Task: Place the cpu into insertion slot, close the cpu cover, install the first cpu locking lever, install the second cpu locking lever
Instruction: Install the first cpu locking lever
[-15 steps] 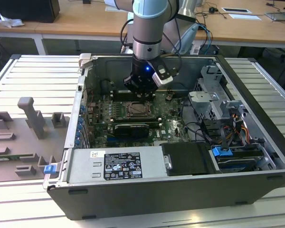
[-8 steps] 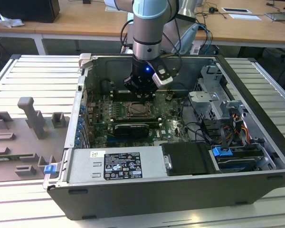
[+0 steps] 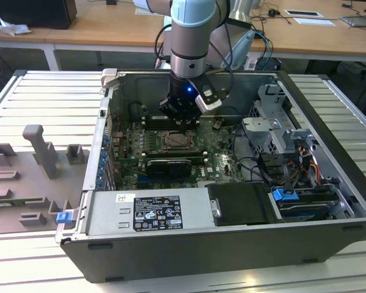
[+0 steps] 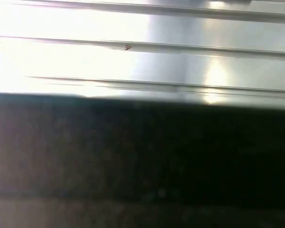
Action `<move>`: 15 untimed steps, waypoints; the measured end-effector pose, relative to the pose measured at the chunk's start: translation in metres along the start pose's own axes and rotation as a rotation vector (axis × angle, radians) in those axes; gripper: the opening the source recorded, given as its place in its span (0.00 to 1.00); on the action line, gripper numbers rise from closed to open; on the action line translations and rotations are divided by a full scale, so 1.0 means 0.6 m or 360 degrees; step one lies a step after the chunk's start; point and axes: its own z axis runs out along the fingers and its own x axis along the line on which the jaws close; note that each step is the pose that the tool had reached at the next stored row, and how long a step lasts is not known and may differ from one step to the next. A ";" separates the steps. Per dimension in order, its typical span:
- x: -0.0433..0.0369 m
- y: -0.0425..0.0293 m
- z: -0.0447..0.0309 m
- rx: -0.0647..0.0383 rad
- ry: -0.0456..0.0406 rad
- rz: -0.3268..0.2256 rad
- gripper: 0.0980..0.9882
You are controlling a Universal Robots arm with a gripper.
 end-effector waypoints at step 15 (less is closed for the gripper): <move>0.000 -0.005 -0.026 0.0000 0.0001 0.0000 0.01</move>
